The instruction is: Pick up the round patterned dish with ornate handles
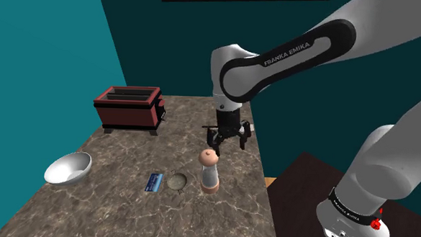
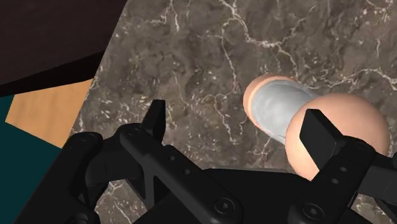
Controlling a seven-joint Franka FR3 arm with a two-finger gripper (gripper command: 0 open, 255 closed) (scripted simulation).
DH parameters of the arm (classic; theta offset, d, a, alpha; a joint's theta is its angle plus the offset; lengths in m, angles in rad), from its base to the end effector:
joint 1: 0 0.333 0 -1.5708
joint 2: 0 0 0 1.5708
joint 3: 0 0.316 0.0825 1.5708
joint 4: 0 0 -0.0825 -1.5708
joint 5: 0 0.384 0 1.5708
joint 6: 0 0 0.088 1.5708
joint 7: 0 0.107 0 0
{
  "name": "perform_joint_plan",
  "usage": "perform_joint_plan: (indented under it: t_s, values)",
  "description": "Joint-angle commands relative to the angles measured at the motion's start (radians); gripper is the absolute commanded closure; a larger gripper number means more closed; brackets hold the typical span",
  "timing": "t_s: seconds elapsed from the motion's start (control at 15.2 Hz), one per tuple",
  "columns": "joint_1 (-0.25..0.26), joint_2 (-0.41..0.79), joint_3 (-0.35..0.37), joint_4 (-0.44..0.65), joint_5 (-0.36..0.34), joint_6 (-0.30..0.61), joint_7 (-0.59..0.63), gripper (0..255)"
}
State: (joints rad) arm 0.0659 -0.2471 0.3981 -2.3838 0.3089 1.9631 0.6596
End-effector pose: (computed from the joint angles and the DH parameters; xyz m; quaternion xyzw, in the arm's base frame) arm 0.3863 0.2168 0.3949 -0.9757 0.1781 0.1245 0.0274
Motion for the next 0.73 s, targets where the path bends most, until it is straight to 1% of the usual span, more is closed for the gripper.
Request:
perform_joint_plan:
  t_s: [0.0,0.33,0.66]
  values:
    - [0.003,0.079,0.024,0.027,0.005,0.054,0.048,0]
    - [0.019,0.273,0.069,0.131,-0.012,0.163,0.175,0]
    - [0.059,0.472,0.078,0.265,-0.057,0.247,0.301,0]
